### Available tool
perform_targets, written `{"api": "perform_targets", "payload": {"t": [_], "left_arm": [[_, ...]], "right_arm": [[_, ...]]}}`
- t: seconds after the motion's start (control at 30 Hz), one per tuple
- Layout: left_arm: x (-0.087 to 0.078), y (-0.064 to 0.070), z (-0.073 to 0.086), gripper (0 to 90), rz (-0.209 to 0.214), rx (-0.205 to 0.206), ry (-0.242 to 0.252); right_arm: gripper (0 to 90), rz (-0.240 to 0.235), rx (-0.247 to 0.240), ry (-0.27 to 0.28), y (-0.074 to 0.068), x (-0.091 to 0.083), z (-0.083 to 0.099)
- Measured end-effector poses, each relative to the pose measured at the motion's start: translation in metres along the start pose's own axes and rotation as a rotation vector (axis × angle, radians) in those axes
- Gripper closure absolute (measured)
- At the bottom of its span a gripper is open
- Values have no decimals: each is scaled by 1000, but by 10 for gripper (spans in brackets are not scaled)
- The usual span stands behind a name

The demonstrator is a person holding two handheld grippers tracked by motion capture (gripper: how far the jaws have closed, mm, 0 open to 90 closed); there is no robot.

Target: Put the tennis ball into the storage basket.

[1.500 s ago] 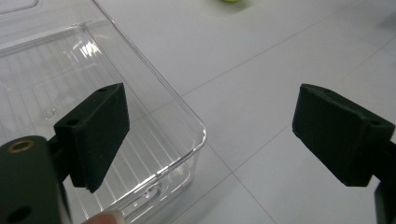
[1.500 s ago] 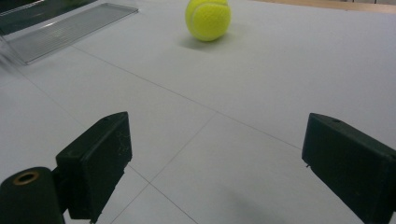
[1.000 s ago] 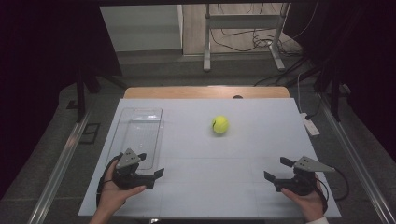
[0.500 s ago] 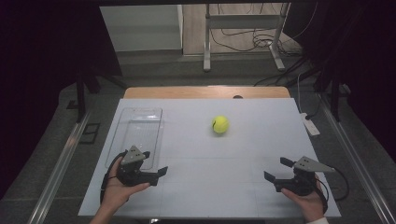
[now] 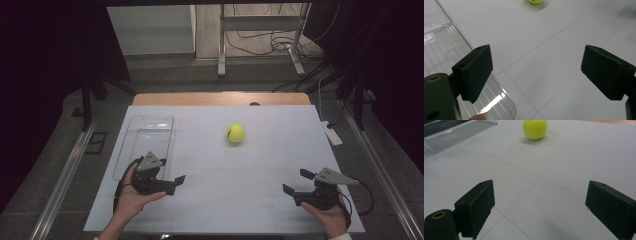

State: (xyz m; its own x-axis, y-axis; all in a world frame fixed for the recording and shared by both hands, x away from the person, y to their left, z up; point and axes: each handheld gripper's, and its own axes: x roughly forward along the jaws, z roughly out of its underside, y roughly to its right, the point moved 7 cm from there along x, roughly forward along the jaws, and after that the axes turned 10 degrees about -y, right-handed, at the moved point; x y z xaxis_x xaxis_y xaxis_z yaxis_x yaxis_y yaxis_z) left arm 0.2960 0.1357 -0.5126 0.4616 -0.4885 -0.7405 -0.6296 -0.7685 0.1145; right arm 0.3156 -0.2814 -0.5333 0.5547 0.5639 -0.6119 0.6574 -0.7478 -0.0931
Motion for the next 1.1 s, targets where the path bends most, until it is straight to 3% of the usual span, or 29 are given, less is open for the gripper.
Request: {"api": "perform_targets", "payload": {"t": [1.1], "left_arm": [[15,6,-23,118,30,31,-21]], "right_arm": [[90,3,2,-8,1,1,2]]}}
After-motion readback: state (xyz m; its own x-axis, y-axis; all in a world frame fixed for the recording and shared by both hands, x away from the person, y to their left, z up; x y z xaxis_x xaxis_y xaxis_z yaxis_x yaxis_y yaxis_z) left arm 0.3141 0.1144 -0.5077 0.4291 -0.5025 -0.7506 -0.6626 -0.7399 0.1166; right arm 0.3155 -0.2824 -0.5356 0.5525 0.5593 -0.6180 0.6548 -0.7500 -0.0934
